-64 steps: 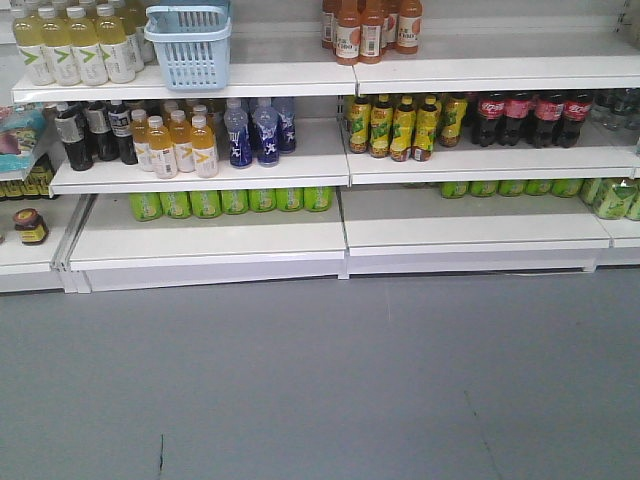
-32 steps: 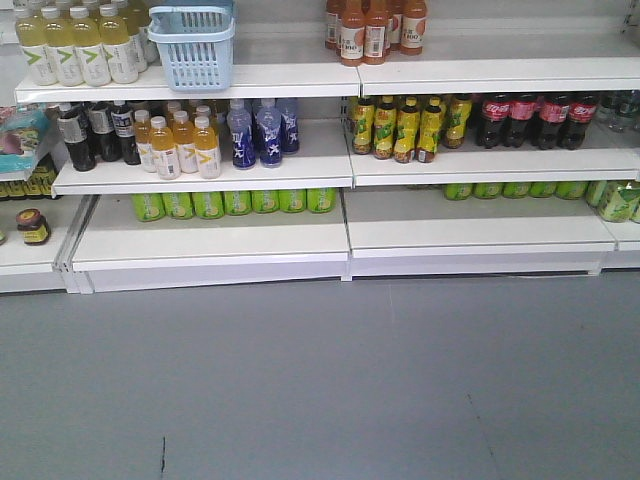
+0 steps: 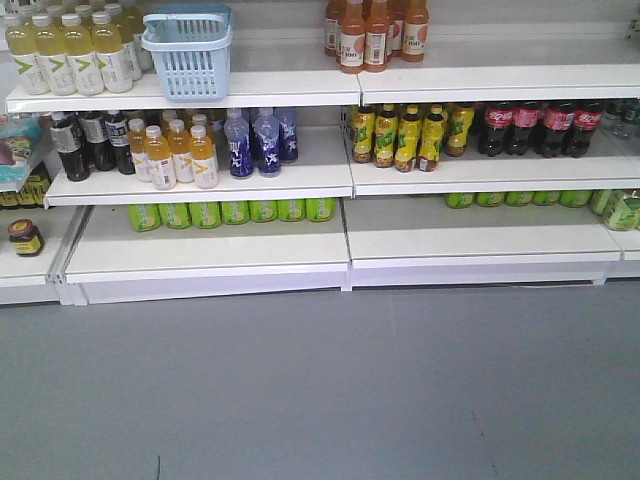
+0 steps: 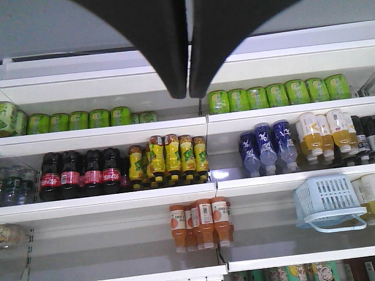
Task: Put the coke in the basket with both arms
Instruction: 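Drive the base toward the shelf holding the light-blue basket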
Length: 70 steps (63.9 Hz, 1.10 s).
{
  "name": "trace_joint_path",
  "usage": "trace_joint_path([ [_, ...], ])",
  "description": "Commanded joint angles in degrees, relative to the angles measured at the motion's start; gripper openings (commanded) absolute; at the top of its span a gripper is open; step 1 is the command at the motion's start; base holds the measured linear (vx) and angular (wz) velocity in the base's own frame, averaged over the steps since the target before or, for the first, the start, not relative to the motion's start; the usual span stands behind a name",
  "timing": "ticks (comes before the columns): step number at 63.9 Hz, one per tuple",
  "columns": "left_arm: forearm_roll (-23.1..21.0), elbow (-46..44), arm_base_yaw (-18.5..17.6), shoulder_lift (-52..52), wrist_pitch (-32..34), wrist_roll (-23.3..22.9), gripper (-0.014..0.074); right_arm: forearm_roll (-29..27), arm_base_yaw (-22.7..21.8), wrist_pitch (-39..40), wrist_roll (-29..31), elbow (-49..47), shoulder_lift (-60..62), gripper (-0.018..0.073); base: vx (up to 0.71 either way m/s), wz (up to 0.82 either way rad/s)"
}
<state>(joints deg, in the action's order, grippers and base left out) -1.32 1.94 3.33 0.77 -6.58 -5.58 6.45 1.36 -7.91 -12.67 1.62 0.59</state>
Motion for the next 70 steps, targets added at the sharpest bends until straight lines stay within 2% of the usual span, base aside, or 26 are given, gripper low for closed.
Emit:
trace_joint_path([
  [1,-0.23,-0.07,-0.1,0.75,4.21,-0.52,-0.0006,0.43,-0.11,4.3,0.33,0.62,1.04,-0.0005,0.12,-0.05],
  [70,-0.23,-0.07,-0.1,0.75,4.21,-0.52,-0.0006,0.43,-0.11,4.3,0.33,0.62,1.04,-0.0005,0.15,0.01],
])
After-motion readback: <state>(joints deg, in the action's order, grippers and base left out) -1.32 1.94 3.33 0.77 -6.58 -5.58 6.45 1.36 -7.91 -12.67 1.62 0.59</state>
